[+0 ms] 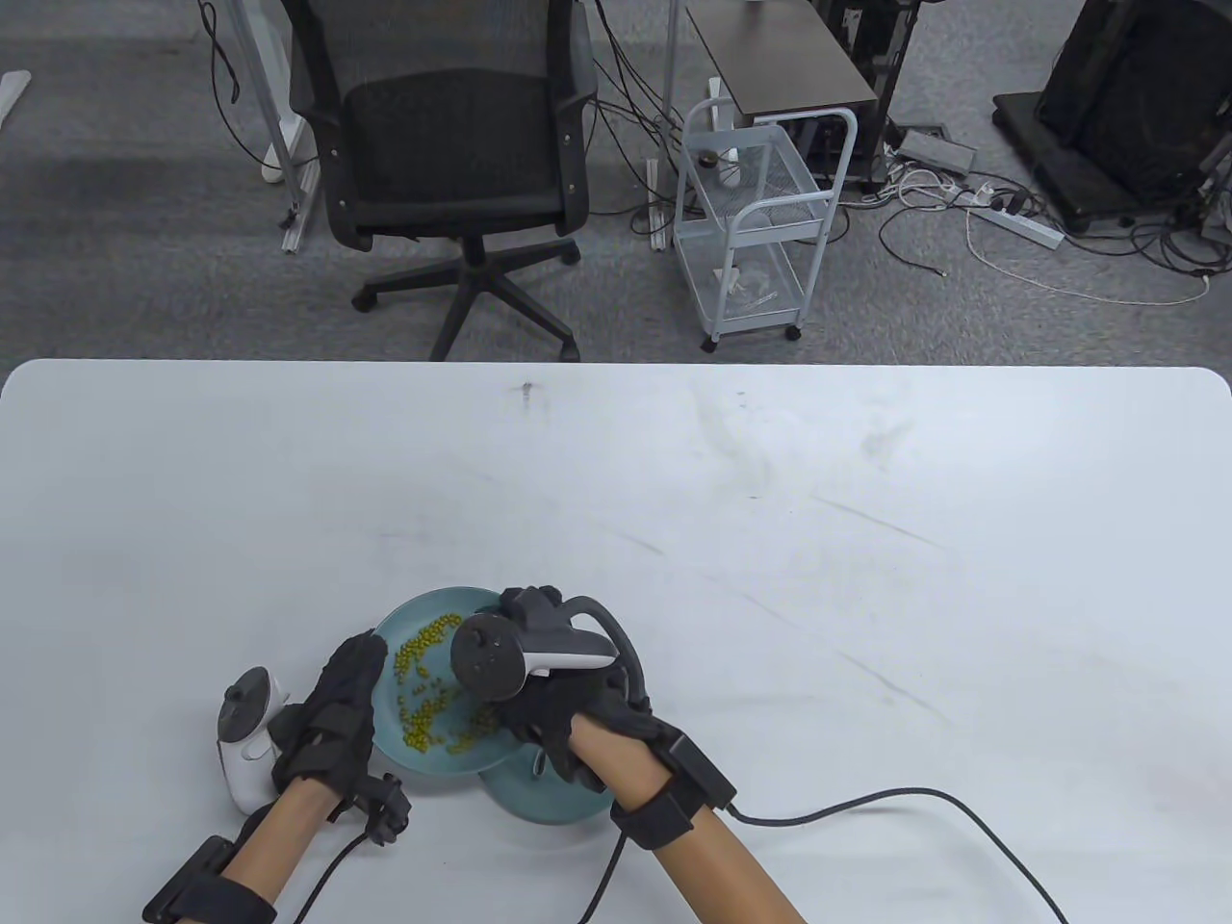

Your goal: Pick sunflower seeds with hand pinch into plate

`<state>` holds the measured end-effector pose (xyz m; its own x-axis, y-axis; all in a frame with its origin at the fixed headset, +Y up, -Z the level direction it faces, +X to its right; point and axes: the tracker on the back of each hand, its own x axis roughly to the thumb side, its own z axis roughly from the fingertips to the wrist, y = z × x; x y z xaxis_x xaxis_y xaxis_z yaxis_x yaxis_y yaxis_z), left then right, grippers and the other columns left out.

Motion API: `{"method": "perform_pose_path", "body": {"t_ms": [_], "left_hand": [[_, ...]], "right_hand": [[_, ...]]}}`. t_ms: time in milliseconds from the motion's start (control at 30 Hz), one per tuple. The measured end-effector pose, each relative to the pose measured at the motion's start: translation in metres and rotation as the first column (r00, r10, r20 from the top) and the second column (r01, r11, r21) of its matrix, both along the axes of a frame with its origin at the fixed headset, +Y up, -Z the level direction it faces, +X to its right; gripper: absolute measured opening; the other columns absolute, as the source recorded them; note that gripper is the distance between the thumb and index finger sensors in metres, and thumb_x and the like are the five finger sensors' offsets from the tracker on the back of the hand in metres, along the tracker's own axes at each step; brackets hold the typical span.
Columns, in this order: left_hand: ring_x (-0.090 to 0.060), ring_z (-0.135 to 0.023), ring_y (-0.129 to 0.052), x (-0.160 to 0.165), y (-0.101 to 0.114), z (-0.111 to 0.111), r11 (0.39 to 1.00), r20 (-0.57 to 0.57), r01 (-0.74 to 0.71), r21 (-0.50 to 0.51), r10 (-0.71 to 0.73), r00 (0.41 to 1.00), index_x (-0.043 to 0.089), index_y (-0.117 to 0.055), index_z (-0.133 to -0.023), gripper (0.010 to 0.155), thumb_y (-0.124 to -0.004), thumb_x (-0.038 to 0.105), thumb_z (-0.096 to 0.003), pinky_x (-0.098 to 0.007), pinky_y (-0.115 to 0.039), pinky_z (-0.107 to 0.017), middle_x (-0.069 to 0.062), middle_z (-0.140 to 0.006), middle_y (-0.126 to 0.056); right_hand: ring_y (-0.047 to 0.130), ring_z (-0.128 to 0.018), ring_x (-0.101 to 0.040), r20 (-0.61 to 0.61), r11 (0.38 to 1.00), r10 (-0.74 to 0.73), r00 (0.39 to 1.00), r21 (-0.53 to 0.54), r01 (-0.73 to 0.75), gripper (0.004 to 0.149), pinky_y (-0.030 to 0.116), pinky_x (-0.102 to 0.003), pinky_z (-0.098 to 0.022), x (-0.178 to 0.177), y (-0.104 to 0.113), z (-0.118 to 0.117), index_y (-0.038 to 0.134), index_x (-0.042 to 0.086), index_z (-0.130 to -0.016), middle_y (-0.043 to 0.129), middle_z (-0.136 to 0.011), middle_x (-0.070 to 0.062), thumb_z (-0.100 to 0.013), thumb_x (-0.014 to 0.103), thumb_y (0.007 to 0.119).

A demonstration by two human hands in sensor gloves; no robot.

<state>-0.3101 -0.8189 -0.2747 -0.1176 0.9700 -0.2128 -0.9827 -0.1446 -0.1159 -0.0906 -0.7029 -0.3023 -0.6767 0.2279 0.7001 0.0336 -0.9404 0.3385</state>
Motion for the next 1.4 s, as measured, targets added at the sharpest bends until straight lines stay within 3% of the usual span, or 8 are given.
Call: {"method": "perform_pose_path", "body": {"t_ms": [167,967,1400], "left_hand": [[-0.026,-0.037,-0.100,0.000,-0.001,0.000,1.000,-0.003,0.020,0.003,-0.020,1.000,0.019,-0.047,-0.102,0.052,-0.058,0.050,-0.0627,-0.036,-0.084,-0.028,-0.014,-0.075,-0.085],[-0.026,-0.038,-0.099,0.004,-0.003,0.000,1.000,0.022,0.021,-0.004,-0.021,1.000,0.020,-0.047,-0.103,0.052,-0.058,0.051,-0.0627,-0.037,-0.082,-0.029,-0.013,-0.076,-0.085],[-0.026,-0.039,-0.099,-0.002,-0.003,0.000,1.000,-0.026,0.015,-0.012,-0.015,1.000,0.020,-0.046,-0.103,0.052,-0.058,0.051,-0.0629,-0.037,-0.082,-0.030,-0.013,-0.077,-0.084]], "right_hand": [[0.030,-0.098,-0.066,0.011,0.999,-0.042,0.999,-0.013,0.042,0.035,0.023,-0.081,-0.063,0.002,-0.005,-0.004,0.087,-0.007,-0.078,0.044,-0.110,-0.036,-0.050,0.014,0.089],[0.035,-0.096,-0.067,0.078,0.999,-0.028,0.997,0.022,0.026,0.035,0.027,-0.080,-0.063,-0.002,-0.008,-0.002,0.089,-0.010,-0.074,0.049,-0.108,-0.037,-0.050,0.016,0.089],[0.034,-0.096,-0.068,0.137,0.983,-0.180,0.974,0.062,0.173,0.035,0.027,-0.080,-0.064,0.016,0.015,-0.001,0.089,-0.010,-0.074,0.048,-0.108,-0.037,-0.050,0.015,0.089]]}}
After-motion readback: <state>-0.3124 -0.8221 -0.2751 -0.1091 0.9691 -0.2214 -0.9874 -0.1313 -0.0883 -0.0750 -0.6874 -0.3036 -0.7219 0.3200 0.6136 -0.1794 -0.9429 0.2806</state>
